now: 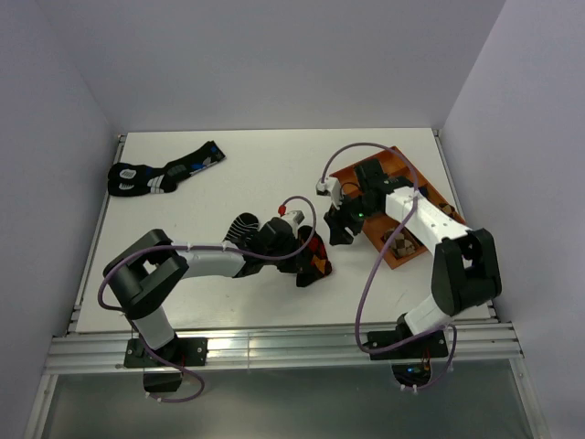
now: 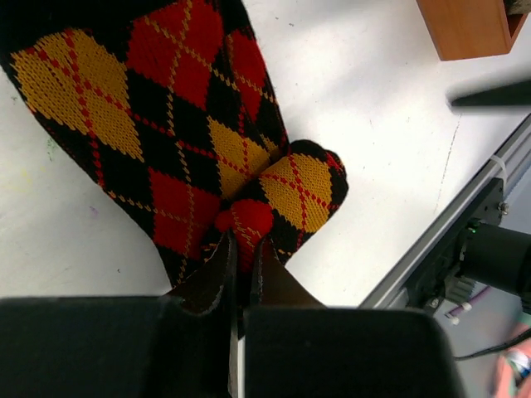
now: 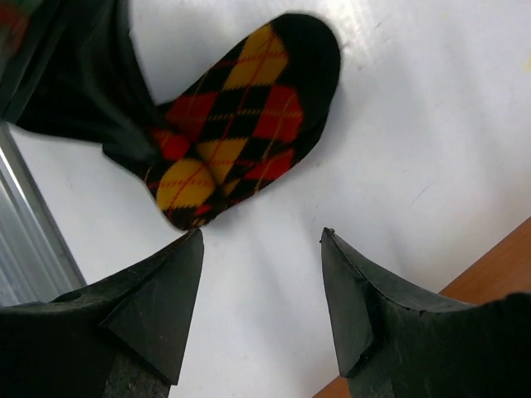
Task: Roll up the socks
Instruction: Roll the sock at the center of the board.
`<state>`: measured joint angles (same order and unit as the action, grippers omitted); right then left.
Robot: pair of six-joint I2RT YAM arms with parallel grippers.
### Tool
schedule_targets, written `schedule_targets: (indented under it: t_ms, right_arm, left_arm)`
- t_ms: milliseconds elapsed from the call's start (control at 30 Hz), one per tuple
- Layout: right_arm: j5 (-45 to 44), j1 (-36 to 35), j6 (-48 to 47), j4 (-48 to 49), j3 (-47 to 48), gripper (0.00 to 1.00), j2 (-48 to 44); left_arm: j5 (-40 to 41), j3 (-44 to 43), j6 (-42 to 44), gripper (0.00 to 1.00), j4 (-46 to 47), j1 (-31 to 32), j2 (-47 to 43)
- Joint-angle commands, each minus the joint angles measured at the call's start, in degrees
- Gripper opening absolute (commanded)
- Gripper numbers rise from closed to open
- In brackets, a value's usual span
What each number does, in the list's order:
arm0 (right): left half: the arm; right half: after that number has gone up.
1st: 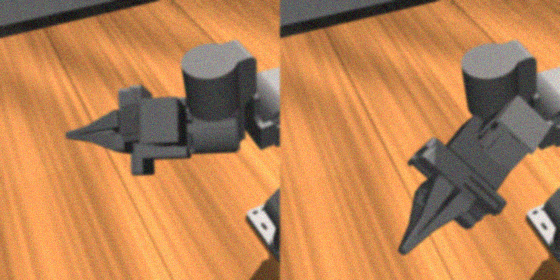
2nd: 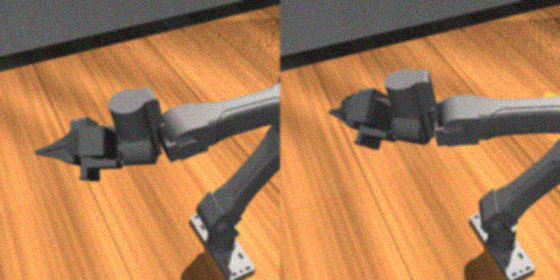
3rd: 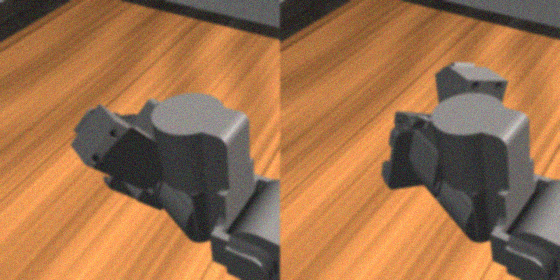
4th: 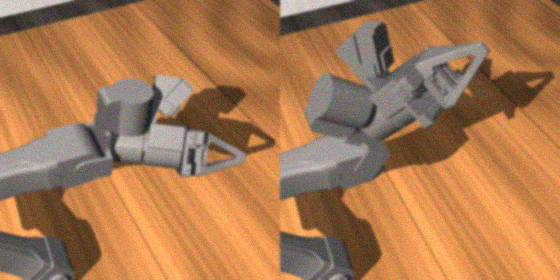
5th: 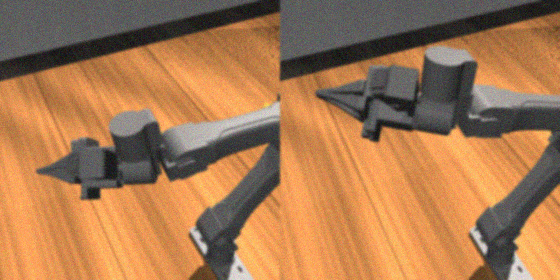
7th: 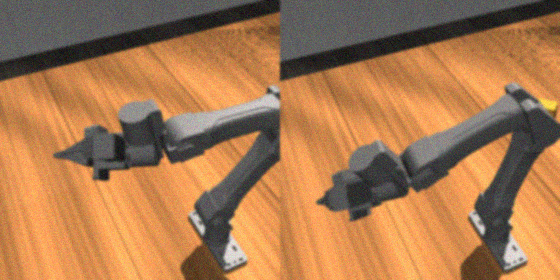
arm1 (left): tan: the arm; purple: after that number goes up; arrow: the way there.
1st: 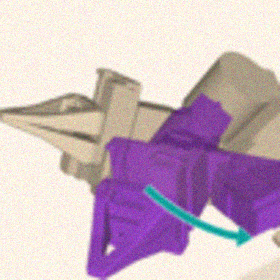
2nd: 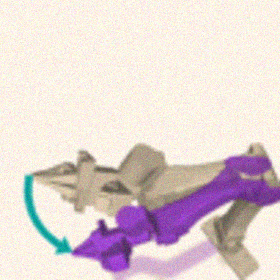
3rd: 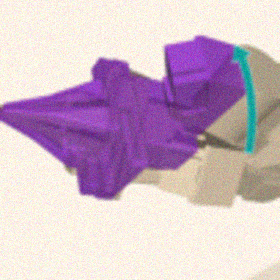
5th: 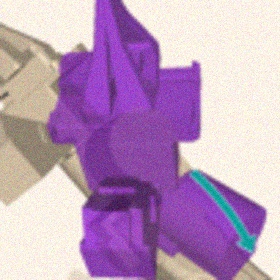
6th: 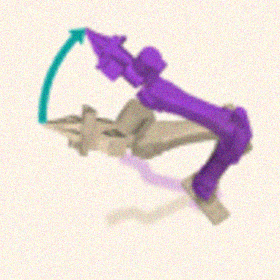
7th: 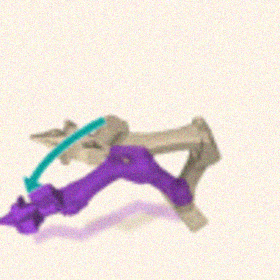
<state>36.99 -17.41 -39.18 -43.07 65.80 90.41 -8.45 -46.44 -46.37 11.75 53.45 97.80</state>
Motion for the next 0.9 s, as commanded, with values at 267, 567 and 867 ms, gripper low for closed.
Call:
schedule_targets:
  t_ms: [267,567,867]
  right_arm:
    - [1.0,0.6,-17.3,5.9,-17.1,0.65,-18.0]
    - [-2.3,-6.1,-23.1,10.9,-25.8,0.69,-24.8]
    - [-7.0,-15.8,-21.7,19.2,-30.0,0.69,-24.1]
  left_arm:
    - [-15.4,-4.7,0.0,0.0,-21.2,-8.5,6.1]
    - [-20.2,-12.6,1.5,0.0,-27.0,-9.5,12.3]
    - [-22.0,-15.9,2.5,0.0,-28.4,-10.5,16.2]
